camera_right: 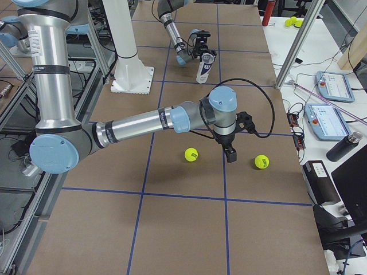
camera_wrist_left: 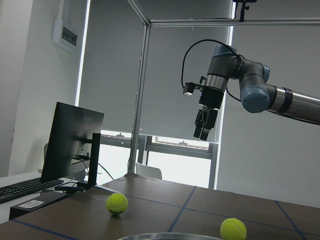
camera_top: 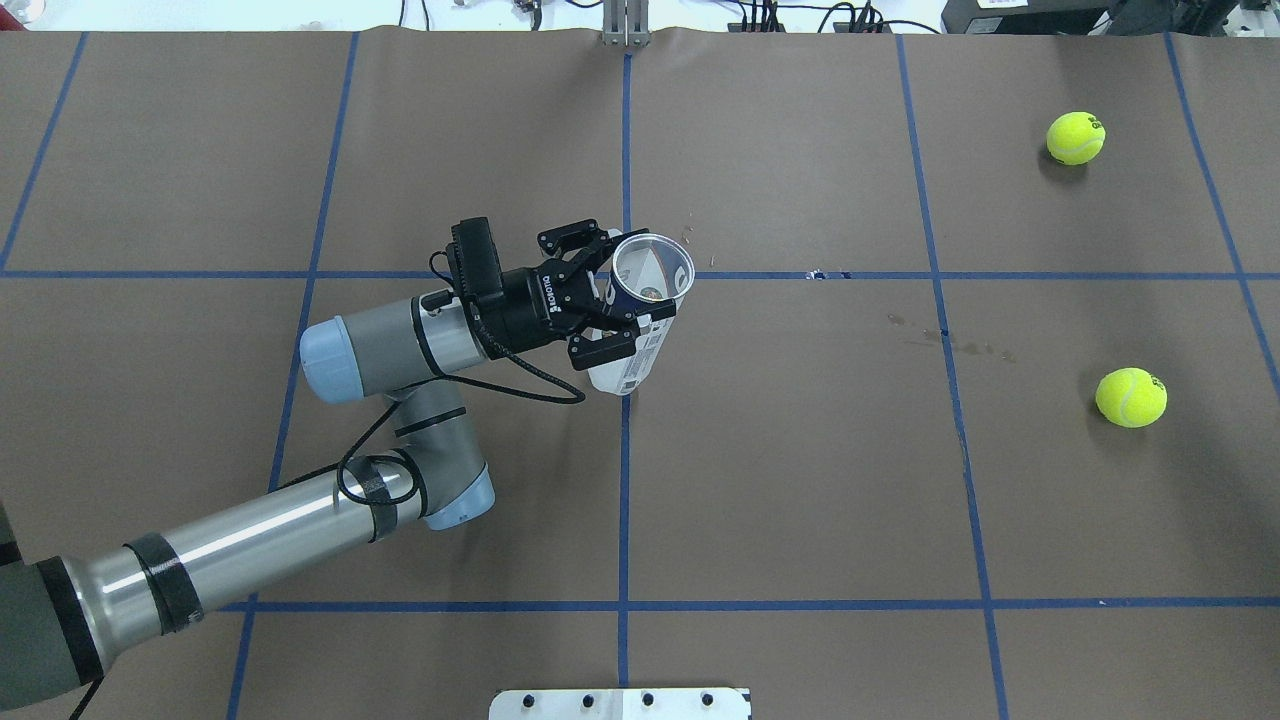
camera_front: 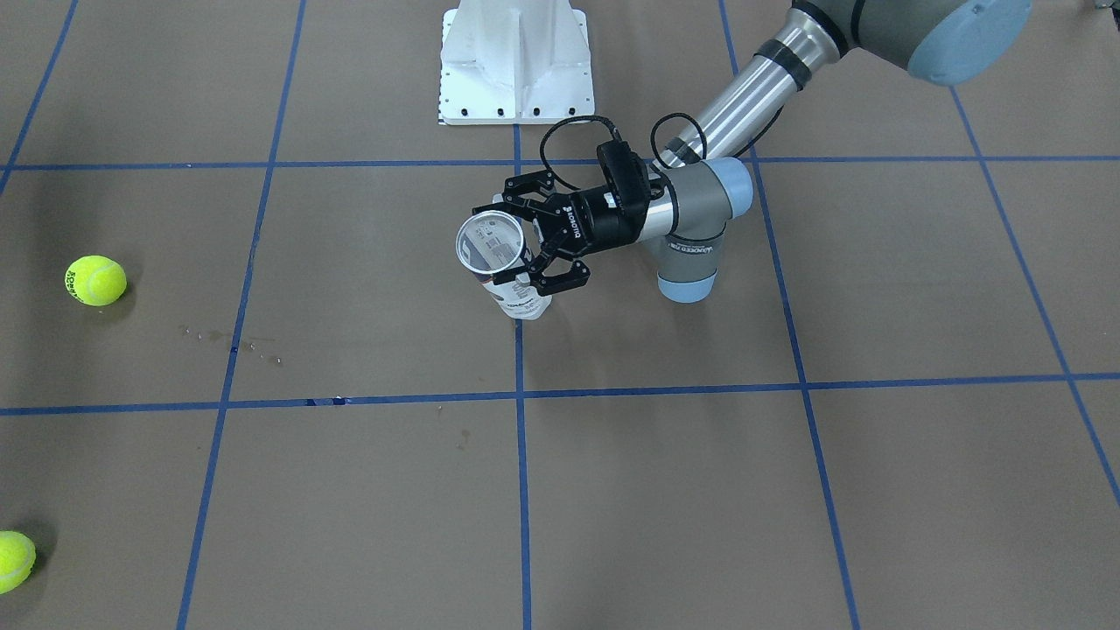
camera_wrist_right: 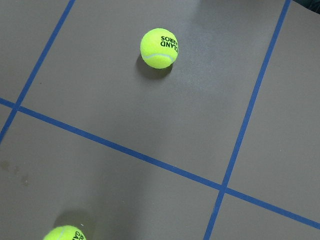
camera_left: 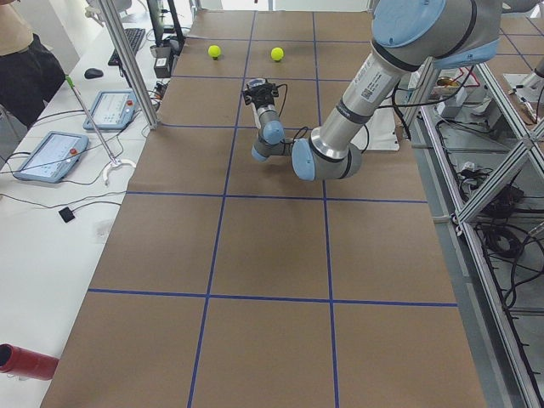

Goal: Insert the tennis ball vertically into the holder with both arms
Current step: 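Open the left gripper and pull it back from the can, then move the left gripper to the can's side and grip it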

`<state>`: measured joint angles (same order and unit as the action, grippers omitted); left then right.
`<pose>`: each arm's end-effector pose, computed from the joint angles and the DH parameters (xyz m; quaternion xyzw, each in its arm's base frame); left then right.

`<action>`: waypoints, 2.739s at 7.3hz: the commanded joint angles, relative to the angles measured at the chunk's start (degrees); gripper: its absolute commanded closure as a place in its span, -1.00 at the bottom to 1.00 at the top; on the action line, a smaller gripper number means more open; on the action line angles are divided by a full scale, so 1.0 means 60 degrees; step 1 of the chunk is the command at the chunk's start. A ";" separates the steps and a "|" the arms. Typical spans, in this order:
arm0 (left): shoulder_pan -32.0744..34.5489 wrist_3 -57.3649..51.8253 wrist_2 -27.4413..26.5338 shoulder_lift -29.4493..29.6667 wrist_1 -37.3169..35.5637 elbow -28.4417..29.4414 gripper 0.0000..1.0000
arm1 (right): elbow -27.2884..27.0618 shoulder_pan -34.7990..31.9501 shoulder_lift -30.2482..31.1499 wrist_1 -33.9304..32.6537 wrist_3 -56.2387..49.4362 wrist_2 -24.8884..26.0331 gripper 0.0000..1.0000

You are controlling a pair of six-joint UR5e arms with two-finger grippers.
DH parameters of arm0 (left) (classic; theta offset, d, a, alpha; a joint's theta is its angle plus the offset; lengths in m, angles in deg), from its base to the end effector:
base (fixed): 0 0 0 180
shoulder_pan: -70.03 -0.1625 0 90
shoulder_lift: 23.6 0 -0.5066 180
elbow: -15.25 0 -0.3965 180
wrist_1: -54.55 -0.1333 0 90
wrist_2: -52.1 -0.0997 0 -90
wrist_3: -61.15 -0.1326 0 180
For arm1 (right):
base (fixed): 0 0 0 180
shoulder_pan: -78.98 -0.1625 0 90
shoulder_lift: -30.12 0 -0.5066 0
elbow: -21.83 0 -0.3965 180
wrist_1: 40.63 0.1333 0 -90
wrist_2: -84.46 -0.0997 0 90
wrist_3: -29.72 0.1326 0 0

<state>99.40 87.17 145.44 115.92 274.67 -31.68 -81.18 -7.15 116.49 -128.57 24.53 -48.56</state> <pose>0.6338 -0.5008 0.2822 0.6682 0.6450 0.1359 0.3450 0.0065 -0.5392 0.6144 0.1553 -0.3600 -0.1319 0.9104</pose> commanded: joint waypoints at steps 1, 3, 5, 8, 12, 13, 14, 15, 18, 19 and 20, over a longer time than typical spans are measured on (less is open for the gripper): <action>0.0027 0.0027 0.0000 -0.0007 0.0008 -0.0002 -0.77 | 0.0000 0.0000 -0.0024 0.0008 0.0000 0.0006 -0.99; 0.0085 0.0144 0.0000 -0.0007 0.0008 -0.0002 -0.81 | 0.0015 0.0000 -0.0068 -0.0006 0.0000 0.0021 -0.99; 0.0115 0.0174 0.0000 -0.0007 0.0008 -0.0002 -0.82 | 0.0029 0.0000 -0.0068 -0.0006 0.0000 0.0006 -0.99; 0.0056 0.0335 -0.0015 -0.0007 0.0008 -0.0045 -0.90 | 0.0044 0.0000 -0.0068 -0.0006 0.0000 0.0006 -0.99; 0.0027 0.0466 -0.0029 0.0008 -0.0007 -0.0191 -0.98 | 0.0073 0.0000 -0.0127 -0.0006 0.0014 0.0006 -0.99; 0.0041 0.0902 -0.0044 0.0008 -0.0065 -0.0395 -0.98 | 0.0059 0.0000 -0.0127 -0.0006 0.0014 0.0006 -0.99; 0.0201 0.0993 -0.0029 -0.0007 -0.0109 -0.0484 -0.98 | 0.0015 0.0000 -0.0141 0.0008 0.0232 0.0006 -0.99; 0.0565 0.1197 0.0217 -0.0022 -0.0545 -0.0659 -0.98 | 0.0000 0.0000 -0.0142 0.0008 0.0321 0.0006 -0.99; 0.1824 0.1243 0.2349 -0.0489 -0.1396 -0.0836 -0.97 | 0.0059 0.0000 -0.0259 -0.0006 0.0366 0.0021 -0.99; 0.2119 0.1243 0.3083 -0.0679 -0.1558 -0.0851 -0.97 | 0.0059 0.0014 -0.0273 -0.0006 0.0381 0.0021 -0.99; 0.2209 0.1229 0.3598 -0.0753 -0.1763 -0.0837 -0.97 | 0.0059 0.0014 -0.0273 -0.0006 0.0395 0.0006 -0.99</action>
<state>111.26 94.60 162.56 112.27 265.56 -36.69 -80.85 -7.10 114.92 -128.60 26.77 -48.46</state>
